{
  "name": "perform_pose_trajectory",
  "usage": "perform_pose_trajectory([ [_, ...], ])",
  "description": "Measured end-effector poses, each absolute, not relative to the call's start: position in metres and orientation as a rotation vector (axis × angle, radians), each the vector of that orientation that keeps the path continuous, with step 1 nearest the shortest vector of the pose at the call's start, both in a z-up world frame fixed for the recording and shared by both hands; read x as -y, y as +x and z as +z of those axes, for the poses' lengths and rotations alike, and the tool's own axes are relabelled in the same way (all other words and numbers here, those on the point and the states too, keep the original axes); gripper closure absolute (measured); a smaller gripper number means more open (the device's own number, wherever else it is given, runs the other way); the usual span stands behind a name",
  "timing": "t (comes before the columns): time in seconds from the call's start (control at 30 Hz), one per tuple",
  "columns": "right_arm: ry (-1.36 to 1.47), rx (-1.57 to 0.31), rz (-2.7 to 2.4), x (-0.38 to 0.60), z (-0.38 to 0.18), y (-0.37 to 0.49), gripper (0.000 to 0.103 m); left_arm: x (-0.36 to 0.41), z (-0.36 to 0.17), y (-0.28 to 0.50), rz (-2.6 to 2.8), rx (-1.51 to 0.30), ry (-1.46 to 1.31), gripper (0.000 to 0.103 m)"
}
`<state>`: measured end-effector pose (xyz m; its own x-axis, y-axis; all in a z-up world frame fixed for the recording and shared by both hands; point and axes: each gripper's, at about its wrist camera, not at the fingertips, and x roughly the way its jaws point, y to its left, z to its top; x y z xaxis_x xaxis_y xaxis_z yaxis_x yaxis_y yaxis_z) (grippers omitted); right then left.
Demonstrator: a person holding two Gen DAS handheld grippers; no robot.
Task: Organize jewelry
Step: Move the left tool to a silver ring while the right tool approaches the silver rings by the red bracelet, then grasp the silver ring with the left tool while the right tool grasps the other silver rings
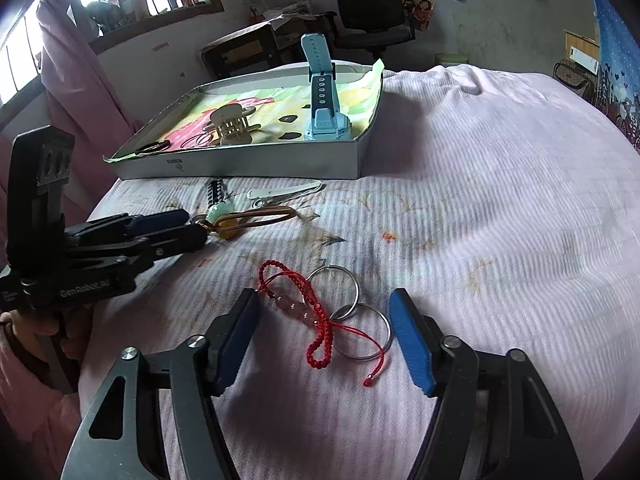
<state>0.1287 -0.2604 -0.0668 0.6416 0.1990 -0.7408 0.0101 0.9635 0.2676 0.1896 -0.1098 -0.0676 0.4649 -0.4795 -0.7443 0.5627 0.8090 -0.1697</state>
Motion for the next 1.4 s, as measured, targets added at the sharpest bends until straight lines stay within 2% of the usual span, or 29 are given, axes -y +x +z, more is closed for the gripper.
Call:
perform_pose_trajectory([
  [0.17, 0.264, -0.885, 0.102, 0.261, -0.066, 0.126, 0.045, 0.111, -0.071, 0.190, -0.651, -0.889, 0.104, 0.070],
  [0.33, 0.263, -0.886, 0.092, 0.261, -0.063, 0.121, 0.046, 0.110, -0.074, 0.189, -0.656, -0.892, 0.093, 0.085],
  [0.6, 0.205, -0.860, 0.082, 0.257, -0.057, 0.119, 0.059, 0.109, -0.074, 0.184, -0.653, -0.877, 0.103, 0.085],
  [0.77, 0.186, -0.859, 0.097, 0.255, -0.056, 0.118, 0.070, 0.109, -0.073, 0.178, -0.653, -0.865, 0.108, 0.085],
  [0.93, 0.151, -0.848, 0.104, 0.250, -0.054, 0.117, 0.071, 0.107, -0.072, 0.169, -0.644, -0.852, 0.097, 0.085],
  [1.03, 0.131, -0.845, 0.112, 0.245, -0.052, 0.117, 0.076, 0.104, -0.071, 0.161, -0.635, -0.840, 0.087, 0.085],
  [1.4, 0.086, -0.825, 0.117, 0.237, -0.048, 0.114, 0.076, 0.093, -0.068, 0.143, -0.615, -0.825, 0.024, 0.085],
])
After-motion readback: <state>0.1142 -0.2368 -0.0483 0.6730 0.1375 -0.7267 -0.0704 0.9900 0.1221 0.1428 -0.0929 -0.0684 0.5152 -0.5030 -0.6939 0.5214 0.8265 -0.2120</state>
